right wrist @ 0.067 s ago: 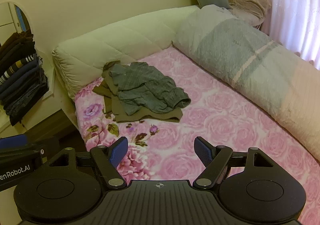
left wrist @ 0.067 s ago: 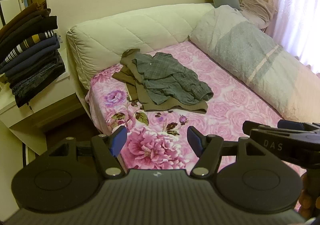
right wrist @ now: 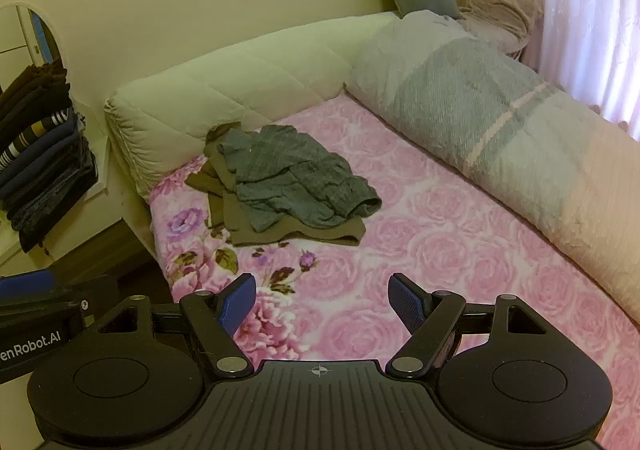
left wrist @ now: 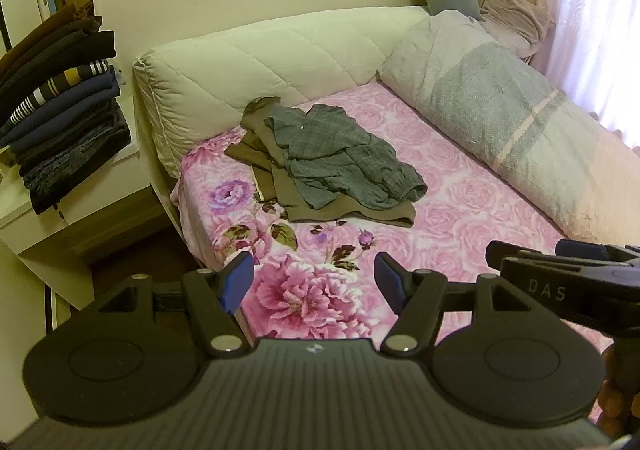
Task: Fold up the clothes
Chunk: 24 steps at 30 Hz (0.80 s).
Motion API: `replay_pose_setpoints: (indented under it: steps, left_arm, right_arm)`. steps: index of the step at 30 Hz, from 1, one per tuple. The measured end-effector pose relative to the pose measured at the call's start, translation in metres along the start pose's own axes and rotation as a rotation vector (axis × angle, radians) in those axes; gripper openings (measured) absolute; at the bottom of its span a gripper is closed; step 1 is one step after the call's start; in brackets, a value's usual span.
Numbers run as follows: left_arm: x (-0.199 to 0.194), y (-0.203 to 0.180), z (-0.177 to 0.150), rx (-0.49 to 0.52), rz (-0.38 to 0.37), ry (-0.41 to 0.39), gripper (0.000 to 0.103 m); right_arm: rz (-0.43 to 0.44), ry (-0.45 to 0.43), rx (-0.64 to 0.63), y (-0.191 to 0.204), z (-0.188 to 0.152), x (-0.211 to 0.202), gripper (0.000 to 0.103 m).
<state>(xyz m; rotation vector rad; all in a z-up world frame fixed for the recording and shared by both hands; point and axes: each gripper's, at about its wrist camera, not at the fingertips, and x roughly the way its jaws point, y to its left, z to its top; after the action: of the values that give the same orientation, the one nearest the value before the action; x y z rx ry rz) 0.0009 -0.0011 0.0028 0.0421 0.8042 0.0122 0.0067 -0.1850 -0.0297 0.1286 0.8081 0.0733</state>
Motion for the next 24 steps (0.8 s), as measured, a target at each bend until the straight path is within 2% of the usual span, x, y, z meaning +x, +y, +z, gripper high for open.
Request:
replay_pose_setpoints:
  steps: [24]
  left_arm:
    - [-0.007,-0.017,-0.014,0.031,0.01,-0.013,0.063]
  right_arm:
    - [-0.004,-0.025,0.009,-0.006,-0.003,-0.009,0.076]
